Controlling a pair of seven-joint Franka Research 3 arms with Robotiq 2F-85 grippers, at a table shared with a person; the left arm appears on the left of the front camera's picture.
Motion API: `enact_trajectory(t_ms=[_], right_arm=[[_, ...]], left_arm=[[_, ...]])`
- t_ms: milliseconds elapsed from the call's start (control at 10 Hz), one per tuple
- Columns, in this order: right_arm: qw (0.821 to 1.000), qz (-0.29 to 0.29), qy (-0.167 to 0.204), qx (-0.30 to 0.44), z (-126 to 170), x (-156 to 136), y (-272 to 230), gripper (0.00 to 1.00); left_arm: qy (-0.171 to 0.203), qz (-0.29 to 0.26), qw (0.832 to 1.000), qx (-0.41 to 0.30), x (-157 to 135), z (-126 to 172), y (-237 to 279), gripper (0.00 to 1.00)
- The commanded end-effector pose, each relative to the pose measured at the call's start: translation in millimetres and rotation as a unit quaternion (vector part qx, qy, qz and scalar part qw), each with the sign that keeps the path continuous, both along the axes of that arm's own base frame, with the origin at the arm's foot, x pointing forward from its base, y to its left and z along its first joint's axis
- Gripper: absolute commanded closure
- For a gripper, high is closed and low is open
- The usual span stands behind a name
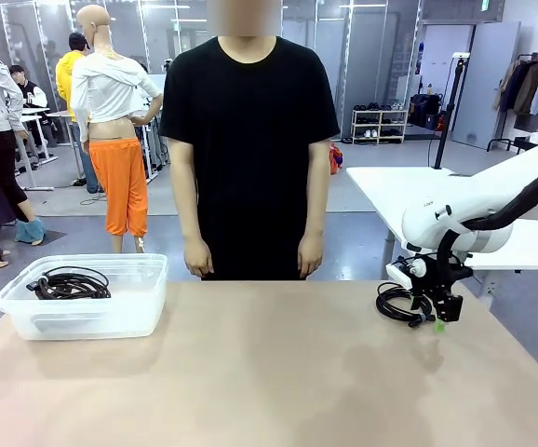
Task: Organize and store the cables.
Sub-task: Place the USB Extension Cable into the Organizing box.
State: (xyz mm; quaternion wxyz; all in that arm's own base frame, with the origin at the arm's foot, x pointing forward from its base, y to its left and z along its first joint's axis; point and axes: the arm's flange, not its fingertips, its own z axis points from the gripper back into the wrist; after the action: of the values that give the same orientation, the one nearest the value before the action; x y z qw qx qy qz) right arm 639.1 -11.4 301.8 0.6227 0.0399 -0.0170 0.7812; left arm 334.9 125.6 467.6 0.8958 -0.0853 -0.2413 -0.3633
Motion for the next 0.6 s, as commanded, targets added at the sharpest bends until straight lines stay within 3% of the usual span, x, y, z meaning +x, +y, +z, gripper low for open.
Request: enact_trajectory(t_ms=[0, 100, 200, 500], right_arm=[[1.000, -0.003, 0.001, -0.008, 5.1, 6.7, 3.2, 0.60], [1.000, 0.000, 0.003, -0.014, 4.8, 6.0, 4.0, 0.76], [1.000, -0.002, 0.011, -0.020, 1.8, 5.7, 3.5, 1.00], [1.000, -0.005, 0.006, -0.017, 2.2, 6.4, 2.4, 0.97]], left_arm=[[-0.003, 0.011, 1.000, -0.001, 1.2, 1.8, -3.3, 0.00], [-0.003, 0.011, 1.000, -0.001, 1.2, 1.8, -3.3, 0.00], [-0.003, 0.011, 1.000, -0.001, 1.2, 1.8, -3.3, 0.00], [-0.003, 0.011, 1.000, -0.001, 1.2, 1.8, -3.3, 0.00]])
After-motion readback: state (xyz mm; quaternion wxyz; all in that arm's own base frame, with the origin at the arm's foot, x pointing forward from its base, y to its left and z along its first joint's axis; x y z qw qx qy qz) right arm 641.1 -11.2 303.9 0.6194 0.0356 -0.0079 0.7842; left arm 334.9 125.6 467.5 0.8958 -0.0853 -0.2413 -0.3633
